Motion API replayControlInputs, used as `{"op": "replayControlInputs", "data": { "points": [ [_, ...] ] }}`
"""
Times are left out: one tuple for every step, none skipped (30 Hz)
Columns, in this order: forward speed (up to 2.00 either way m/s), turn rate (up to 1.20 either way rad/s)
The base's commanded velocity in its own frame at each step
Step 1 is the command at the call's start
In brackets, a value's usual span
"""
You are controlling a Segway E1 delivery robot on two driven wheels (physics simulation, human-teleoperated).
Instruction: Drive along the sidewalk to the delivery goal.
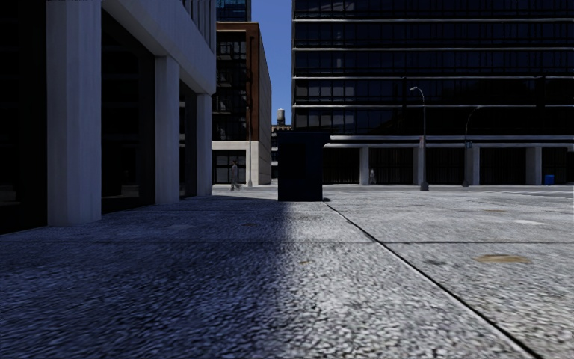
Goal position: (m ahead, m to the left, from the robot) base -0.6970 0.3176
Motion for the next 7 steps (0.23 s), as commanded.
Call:
{"op": "replayControlInputs", "data": {
  "points": [
    [0.00, 0.00],
    [0.00, 0.00],
    [0.00, 0.00],
    [0.00, 0.00],
    [0.00, 0.00],
    [0.00, 0.00],
    [0.00, 0.00]
  ]
}}
